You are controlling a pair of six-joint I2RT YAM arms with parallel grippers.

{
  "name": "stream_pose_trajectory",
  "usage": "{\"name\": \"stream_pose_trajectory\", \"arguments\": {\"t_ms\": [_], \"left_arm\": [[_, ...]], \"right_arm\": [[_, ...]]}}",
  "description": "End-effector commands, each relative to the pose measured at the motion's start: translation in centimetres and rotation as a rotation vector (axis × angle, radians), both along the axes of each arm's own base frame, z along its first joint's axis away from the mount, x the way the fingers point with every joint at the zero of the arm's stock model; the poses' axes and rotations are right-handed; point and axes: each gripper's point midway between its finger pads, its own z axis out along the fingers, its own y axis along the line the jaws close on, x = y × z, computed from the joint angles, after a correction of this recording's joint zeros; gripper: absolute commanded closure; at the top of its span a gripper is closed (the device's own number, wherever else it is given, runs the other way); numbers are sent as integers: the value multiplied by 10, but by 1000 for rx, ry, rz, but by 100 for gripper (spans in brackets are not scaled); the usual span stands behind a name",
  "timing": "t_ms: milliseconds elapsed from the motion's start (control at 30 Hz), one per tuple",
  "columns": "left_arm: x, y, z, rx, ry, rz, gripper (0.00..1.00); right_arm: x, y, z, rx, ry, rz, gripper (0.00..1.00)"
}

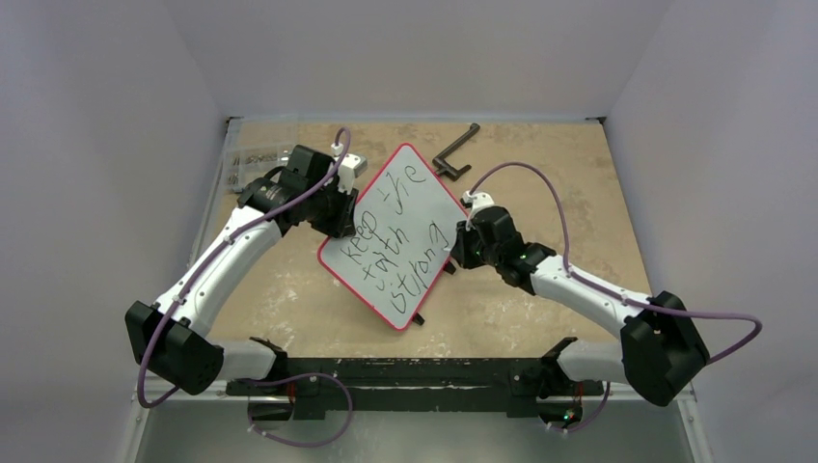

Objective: Write a sentence on the whiteboard

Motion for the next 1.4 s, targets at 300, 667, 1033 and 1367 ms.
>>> {"name": "stream_pose_trajectory", "arguments": {"t_ms": [300, 667, 1033, 1367], "left_arm": [[10, 34, 1, 176, -88, 20, 100], [10, 34, 2, 174, -89, 22, 100], [10, 34, 2, 175, -90, 21, 100], [1, 39, -5, 277, -76, 19, 100]], "right_arm": [[-1, 25, 69, 163, -110, 74, 100], [10, 28, 64, 148, -116, 56, 100], [8, 21, 74, 157, -151, 36, 100], [-2, -2, 99, 187, -235, -37, 100]]}}
